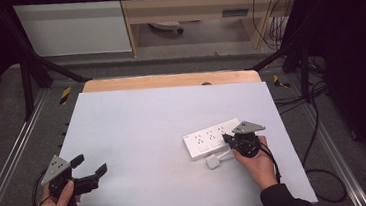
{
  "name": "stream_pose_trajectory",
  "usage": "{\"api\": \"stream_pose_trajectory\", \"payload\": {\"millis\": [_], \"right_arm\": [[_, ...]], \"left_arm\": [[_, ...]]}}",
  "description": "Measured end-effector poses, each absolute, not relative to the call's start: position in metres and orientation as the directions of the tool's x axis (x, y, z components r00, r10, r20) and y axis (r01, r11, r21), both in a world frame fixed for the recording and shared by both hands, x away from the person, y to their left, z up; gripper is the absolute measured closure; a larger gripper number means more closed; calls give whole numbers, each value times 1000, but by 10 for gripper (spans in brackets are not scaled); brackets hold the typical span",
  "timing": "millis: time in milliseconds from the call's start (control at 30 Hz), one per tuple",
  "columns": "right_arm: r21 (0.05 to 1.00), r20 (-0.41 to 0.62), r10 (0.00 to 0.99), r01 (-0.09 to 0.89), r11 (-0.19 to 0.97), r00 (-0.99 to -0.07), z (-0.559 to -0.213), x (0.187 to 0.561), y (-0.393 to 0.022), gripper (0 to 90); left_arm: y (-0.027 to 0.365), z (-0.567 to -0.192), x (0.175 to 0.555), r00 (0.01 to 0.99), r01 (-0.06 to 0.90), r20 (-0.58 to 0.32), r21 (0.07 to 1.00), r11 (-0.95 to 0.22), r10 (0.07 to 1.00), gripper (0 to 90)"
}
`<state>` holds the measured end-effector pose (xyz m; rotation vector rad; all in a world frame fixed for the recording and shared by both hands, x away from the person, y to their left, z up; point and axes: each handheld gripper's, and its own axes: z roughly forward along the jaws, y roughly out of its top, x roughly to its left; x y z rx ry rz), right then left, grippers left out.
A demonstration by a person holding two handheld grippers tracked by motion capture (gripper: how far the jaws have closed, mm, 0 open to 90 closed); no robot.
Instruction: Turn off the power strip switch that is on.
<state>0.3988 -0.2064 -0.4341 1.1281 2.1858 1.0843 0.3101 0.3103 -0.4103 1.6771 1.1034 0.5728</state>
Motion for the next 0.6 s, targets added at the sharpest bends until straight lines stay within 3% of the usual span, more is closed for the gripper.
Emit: {"api": "stream_pose_trajectory", "payload": {"millis": [600], "right_arm": [[805, -25, 822, 475, 354, -570, -436, 400, -205, 900]], "left_arm": [[310, -410, 310, 472, 396, -129, 915, -79, 872, 60]]}}
